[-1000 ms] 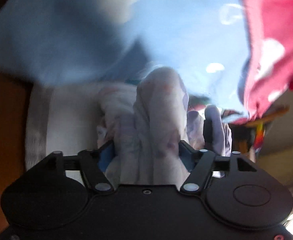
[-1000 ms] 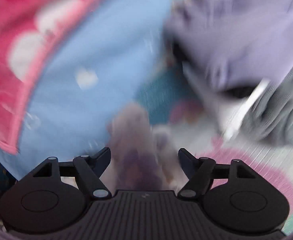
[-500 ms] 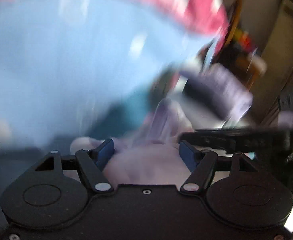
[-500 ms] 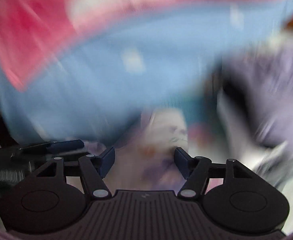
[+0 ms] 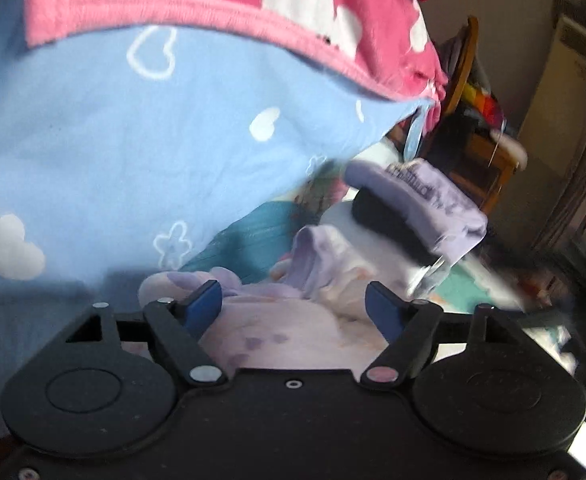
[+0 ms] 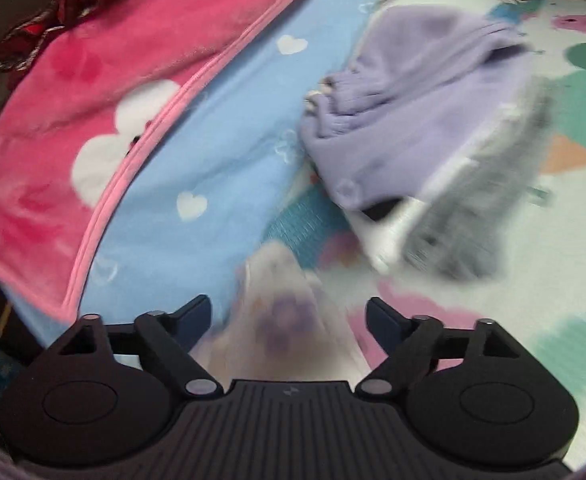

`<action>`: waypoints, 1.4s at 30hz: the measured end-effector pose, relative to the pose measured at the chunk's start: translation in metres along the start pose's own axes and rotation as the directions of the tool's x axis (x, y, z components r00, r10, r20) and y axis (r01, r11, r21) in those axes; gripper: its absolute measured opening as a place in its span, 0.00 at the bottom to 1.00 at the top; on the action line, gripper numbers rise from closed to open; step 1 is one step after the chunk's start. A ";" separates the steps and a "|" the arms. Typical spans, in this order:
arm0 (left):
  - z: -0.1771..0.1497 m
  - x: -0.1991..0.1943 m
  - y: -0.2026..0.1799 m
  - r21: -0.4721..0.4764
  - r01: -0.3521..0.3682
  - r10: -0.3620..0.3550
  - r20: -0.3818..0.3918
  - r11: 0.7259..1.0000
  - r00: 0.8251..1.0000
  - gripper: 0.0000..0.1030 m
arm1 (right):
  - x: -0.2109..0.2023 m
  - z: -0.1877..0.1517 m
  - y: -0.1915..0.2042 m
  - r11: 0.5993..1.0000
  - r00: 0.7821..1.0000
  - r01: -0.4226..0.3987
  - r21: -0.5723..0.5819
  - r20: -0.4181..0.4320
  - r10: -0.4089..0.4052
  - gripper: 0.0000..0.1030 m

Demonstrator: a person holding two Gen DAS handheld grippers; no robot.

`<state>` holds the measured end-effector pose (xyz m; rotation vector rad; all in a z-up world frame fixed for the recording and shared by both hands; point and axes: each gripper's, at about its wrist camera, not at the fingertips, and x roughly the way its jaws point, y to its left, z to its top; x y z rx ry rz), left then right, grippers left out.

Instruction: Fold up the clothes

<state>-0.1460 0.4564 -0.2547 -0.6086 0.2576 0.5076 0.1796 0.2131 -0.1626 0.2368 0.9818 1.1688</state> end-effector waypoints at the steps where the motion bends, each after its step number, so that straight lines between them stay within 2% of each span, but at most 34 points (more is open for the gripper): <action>1: 0.004 0.000 -0.003 -0.032 0.002 -0.002 -0.008 0.999 1.000 0.77 | -0.026 -0.005 -0.005 1.000 1.000 0.016 0.013 -0.003 -0.016 0.93; 2: 0.009 -0.002 -0.008 -0.059 0.012 -0.013 -0.013 0.998 1.000 0.78 | -0.052 -0.011 -0.012 0.999 0.999 0.033 0.029 -0.004 -0.033 1.00; 5: 0.036 -0.012 -0.036 -0.067 0.082 -0.082 -0.004 0.994 0.997 0.86 | -0.144 -0.040 -0.021 0.983 0.984 0.175 0.058 -0.028 -0.173 1.00; 8: 0.076 -0.025 -0.077 -0.006 0.170 -0.170 0.010 0.985 0.985 0.89 | -0.233 -0.061 -0.009 0.936 0.936 0.344 0.072 -0.105 -0.336 1.00; 10: 0.112 -0.035 -0.113 0.079 0.247 -0.248 0.005 0.966 0.969 0.89 | -0.289 -0.073 0.013 0.910 0.912 0.405 0.085 -0.112 -0.395 1.00; 13: 0.171 -0.056 -0.173 0.179 0.352 -0.359 0.010 0.919 0.933 0.94 | -0.369 -0.090 0.050 0.871 0.880 0.475 0.123 -0.081 -0.469 1.00; 15: 0.213 -0.075 -0.221 0.249 0.436 -0.448 -0.006 0.865 0.894 1.00 | -0.407 -0.100 0.068 0.861 0.873 0.482 0.165 0.002 -0.489 1.00; 17: 0.250 -0.097 -0.279 0.347 0.471 -0.489 -0.039 0.811 0.871 1.00 | -0.440 -0.110 0.084 0.856 0.861 0.473 0.209 0.099 -0.499 1.00; 19: 0.273 -0.123 -0.347 0.445 0.456 -0.471 -0.084 0.771 0.878 1.00 | -0.473 -0.119 0.100 0.852 0.838 0.459 0.253 0.194 -0.509 1.00; 21: 0.274 -0.150 -0.411 0.516 0.474 -0.472 -0.147 0.713 0.870 1.00 | -0.491 -0.116 0.107 0.845 0.815 0.440 0.303 0.259 -0.518 1.00; 23: 0.256 -0.174 -0.469 0.566 0.502 -0.458 -0.233 0.654 0.858 1.00 | -0.505 -0.111 0.109 0.841 0.795 0.412 0.350 0.313 -0.520 1.00; 25: 0.222 -0.189 -0.509 0.562 0.556 -0.466 -0.311 0.613 0.828 1.00 | -0.520 -0.115 0.109 0.845 0.783 0.370 0.387 0.359 -0.508 1.00; 27: 0.173 -0.193 -0.532 0.547 0.588 -0.451 -0.378 0.596 0.809 1.00 | -0.530 -0.123 0.107 0.839 0.769 0.346 0.420 0.385 -0.509 1.00; 28: 0.145 -0.193 -0.539 0.538 0.599 -0.434 -0.413 0.594 0.801 1.00 | -0.533 -0.127 0.104 0.828 0.757 0.353 0.436 0.388 -0.526 1.00; 29: 0.115 -0.190 -0.543 0.522 0.600 -0.400 -0.452 0.606 0.797 1.00 | -0.533 -0.132 0.101 0.807 0.742 0.382 0.451 0.372 -0.558 1.00; 31: 0.054 -0.179 -0.546 0.512 0.608 -0.303 -0.558 0.607 0.773 1.00 | -0.528 -0.142 0.091 0.740 0.701 0.476 0.475 0.302 -0.646 1.00; 32: 0.027 -0.173 -0.543 0.511 0.591 -0.241 -0.593 0.624 0.768 1.00 | -0.524 -0.148 0.086 0.703 0.681 0.518 0.487 0.262 -0.684 1.00; 33: 0.004 -0.169 -0.539 0.515 0.574 -0.192 -0.615 0.637 0.765 1.00 | -0.519 -0.154 0.078 0.670 0.670 0.549 0.500 0.217 -0.710 1.00; 34: -0.014 -0.166 -0.536 0.531 0.567 -0.147 -0.636 0.630 0.758 1.00 | -0.514 -0.161 0.070 0.641 0.664 0.573 0.511 0.169 -0.728 1.00; 35: -0.026 -0.163 -0.536 0.551 0.555 -0.110 -0.641 0.623 0.760 1.00 | -0.508 -0.168 0.062 0.614 0.656 0.595 0.519 0.127 -0.744 1.00; 37: -0.035 -0.160 -0.539 0.582 0.530 -0.086 -0.620 0.616 0.780 1.00 | -0.498 -0.180 0.049 0.566 0.635 0.636 0.525 0.060 -0.770 1.00; 38: -0.037 -0.159 -0.540 0.586 0.521 -0.079 -0.615 0.620 0.785 1.00 | -0.494 -0.185 0.046 0.547 0.621 0.657 0.518 0.039 -0.783 1.00; 40: -0.039 -0.158 -0.542 0.580 0.512 -0.072 -0.614 0.634 0.786 1.00 | -0.486 -0.192 0.048 0.520 0.586 0.696 0.494 0.026 -0.810 1.00; 42: -0.038 -0.156 -0.542 0.569 0.501 -0.063 -0.618 0.652 0.783 1.00 | -0.478 -0.195 0.055 0.489 0.539 0.745 0.454 0.023 -0.842 1.00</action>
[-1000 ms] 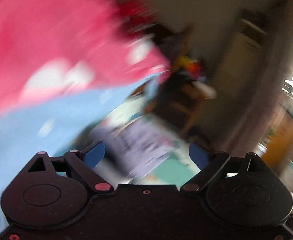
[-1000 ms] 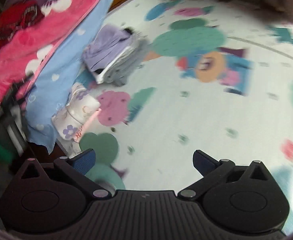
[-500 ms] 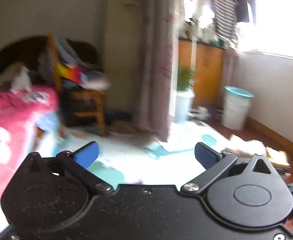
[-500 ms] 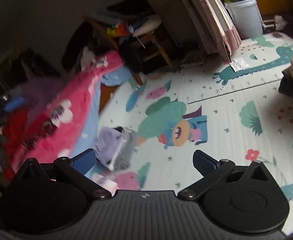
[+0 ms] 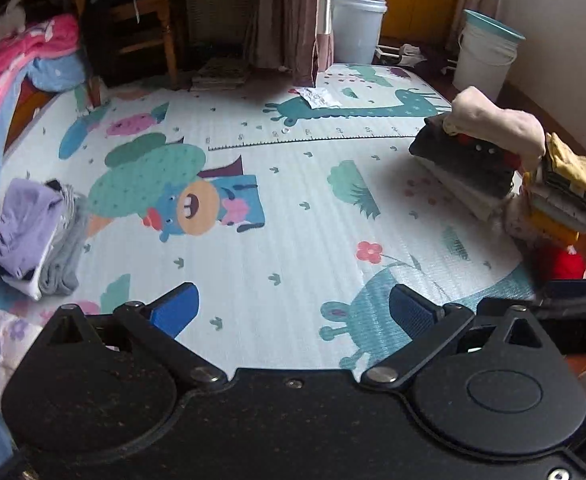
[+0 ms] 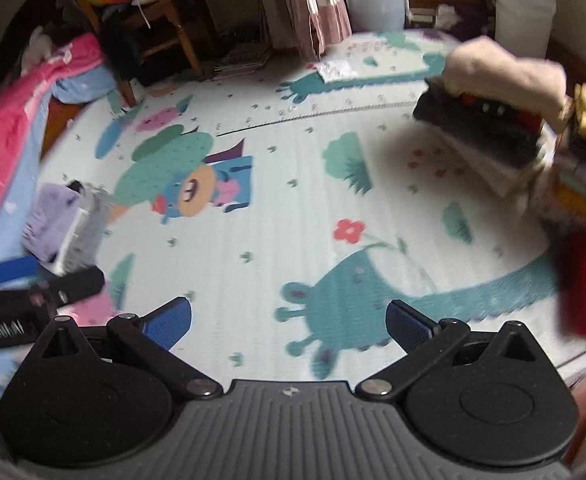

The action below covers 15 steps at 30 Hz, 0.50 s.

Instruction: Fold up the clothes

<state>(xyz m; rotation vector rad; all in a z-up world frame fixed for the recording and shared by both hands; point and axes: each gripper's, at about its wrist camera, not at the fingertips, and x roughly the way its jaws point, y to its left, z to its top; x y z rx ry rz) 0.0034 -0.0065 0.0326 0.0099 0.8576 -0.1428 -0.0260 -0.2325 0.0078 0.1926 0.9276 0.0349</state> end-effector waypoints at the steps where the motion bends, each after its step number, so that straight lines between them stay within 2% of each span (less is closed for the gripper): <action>1: -0.001 0.000 -0.003 -0.004 0.002 -0.002 -0.007 1.000 1.000 1.00 | 0.000 -0.002 0.002 1.000 1.000 0.020 -0.014 0.009 -0.020 1.00; 6: -0.023 0.004 -0.015 0.014 -0.033 0.033 -0.040 0.999 0.999 1.00 | -0.004 -0.009 -0.003 0.999 0.999 0.043 0.002 0.020 -0.043 1.00; 10: -0.028 0.002 -0.020 0.039 -0.061 0.062 -0.027 0.997 0.998 1.00 | -0.008 -0.011 0.000 0.998 0.998 0.065 -0.004 0.023 -0.065 1.00; 15: -0.028 -0.001 -0.012 0.017 -0.103 0.103 -0.005 0.995 0.995 1.00 | -0.010 -0.013 0.011 0.998 0.998 0.058 -0.030 0.021 -0.058 1.00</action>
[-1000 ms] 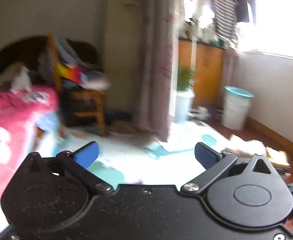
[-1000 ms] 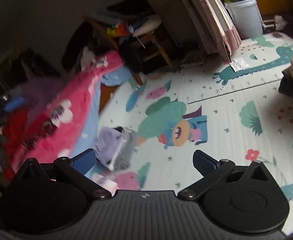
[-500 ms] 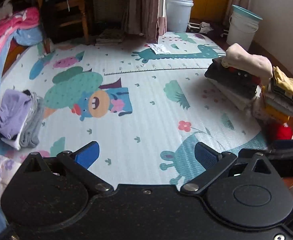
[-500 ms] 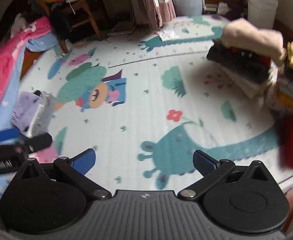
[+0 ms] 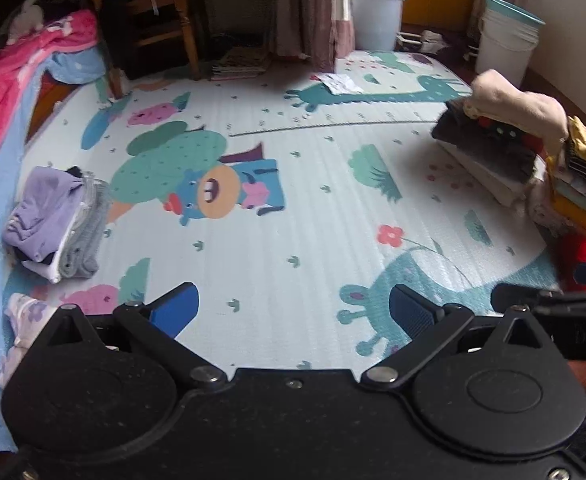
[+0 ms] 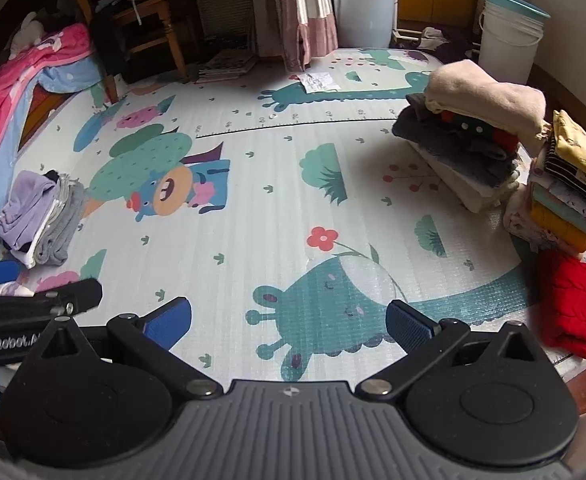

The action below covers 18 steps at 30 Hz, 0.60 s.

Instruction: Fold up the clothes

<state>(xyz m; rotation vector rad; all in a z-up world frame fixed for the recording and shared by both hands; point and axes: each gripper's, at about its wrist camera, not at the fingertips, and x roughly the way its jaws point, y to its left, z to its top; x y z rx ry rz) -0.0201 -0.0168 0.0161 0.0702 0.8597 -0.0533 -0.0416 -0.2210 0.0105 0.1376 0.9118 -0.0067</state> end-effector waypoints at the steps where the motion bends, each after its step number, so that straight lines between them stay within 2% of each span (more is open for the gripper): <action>1: 0.000 0.000 0.002 -0.004 -0.002 0.002 0.002 1.000 1.000 1.00 | 0.000 -0.001 0.003 1.000 1.000 -0.001 -0.005 0.001 0.001 1.00; 9: -0.004 0.010 0.013 -0.036 -0.012 0.011 -0.040 0.999 0.999 1.00 | 0.010 -0.003 0.017 1.000 0.999 -0.017 -0.008 -0.035 0.017 1.00; 18: -0.007 0.014 0.018 -0.054 -0.015 0.011 -0.071 0.998 0.997 1.00 | 0.012 -0.001 0.028 1.000 0.999 -0.013 -0.014 -0.032 0.012 1.00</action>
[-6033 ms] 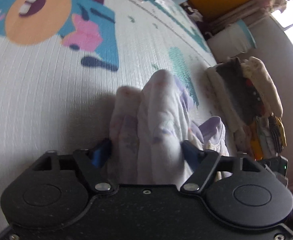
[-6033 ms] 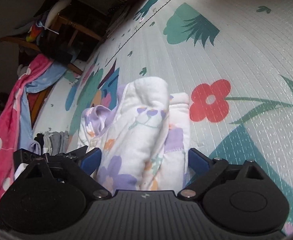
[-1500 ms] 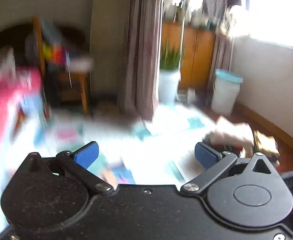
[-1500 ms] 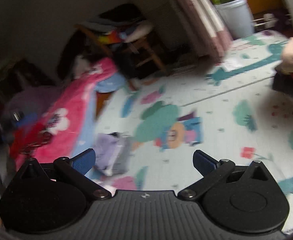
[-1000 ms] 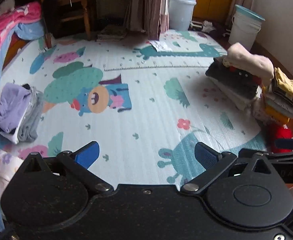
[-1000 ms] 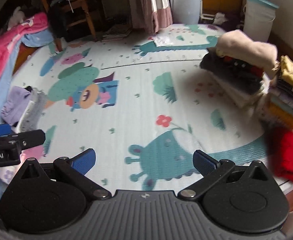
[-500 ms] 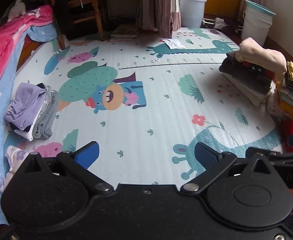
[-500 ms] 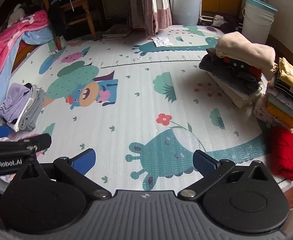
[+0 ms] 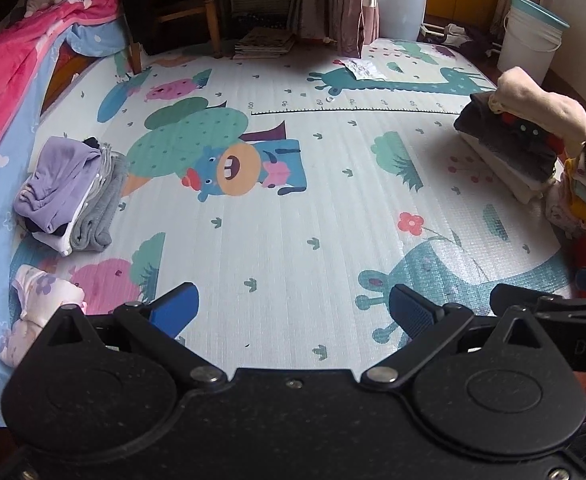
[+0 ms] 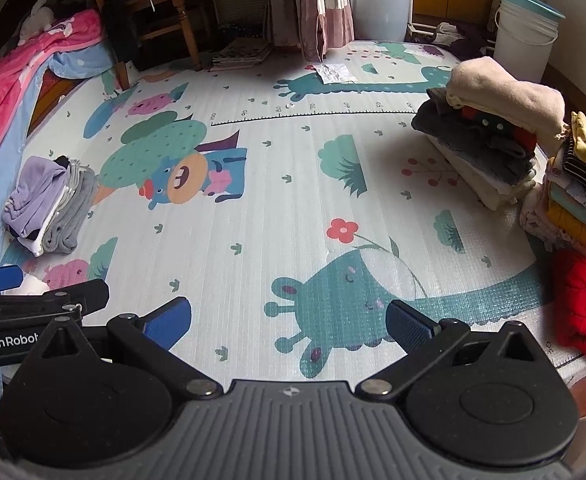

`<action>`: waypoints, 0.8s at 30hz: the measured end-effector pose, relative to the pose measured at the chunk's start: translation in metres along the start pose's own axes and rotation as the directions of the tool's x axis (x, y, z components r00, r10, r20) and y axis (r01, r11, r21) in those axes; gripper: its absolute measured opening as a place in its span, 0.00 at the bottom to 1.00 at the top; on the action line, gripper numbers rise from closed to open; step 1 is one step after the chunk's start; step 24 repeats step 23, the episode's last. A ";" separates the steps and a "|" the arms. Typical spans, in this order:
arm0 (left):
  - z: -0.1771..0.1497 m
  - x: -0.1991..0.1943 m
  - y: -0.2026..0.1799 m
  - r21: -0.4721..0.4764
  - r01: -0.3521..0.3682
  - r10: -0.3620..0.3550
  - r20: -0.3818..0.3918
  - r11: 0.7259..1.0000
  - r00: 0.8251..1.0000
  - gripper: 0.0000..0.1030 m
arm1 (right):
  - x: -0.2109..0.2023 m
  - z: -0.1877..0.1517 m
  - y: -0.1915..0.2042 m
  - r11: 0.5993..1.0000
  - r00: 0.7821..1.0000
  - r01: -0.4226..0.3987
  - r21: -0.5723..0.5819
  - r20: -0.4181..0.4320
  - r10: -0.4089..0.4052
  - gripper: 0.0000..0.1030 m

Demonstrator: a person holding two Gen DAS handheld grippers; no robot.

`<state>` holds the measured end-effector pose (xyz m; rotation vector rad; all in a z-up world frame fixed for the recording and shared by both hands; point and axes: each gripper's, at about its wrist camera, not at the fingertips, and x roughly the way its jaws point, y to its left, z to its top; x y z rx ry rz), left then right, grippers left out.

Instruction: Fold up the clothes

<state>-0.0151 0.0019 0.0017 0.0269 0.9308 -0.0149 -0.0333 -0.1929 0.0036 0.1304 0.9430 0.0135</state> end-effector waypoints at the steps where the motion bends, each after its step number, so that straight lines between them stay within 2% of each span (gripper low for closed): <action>1: 0.000 0.001 0.001 -0.009 0.004 -0.004 -0.009 1.000 1.000 1.00 | 0.000 0.000 0.000 1.000 1.000 0.001 0.000 -0.001 -0.001 1.00; 14: -0.004 0.006 -0.001 -0.009 0.000 0.000 -0.032 1.000 0.999 1.00 | 0.010 -0.002 -0.003 1.000 0.998 0.007 0.008 -0.059 -0.007 1.00; 19: -0.002 0.004 0.005 -0.039 0.016 -0.017 -0.023 0.999 1.000 1.00 | 0.011 -0.003 -0.003 1.000 0.998 0.012 0.005 -0.062 -0.012 1.00; 24: -0.003 0.001 0.003 -0.027 0.017 -0.017 -0.012 0.999 1.000 1.00 | 0.012 -0.003 -0.004 1.000 0.998 0.016 0.005 -0.068 -0.016 1.00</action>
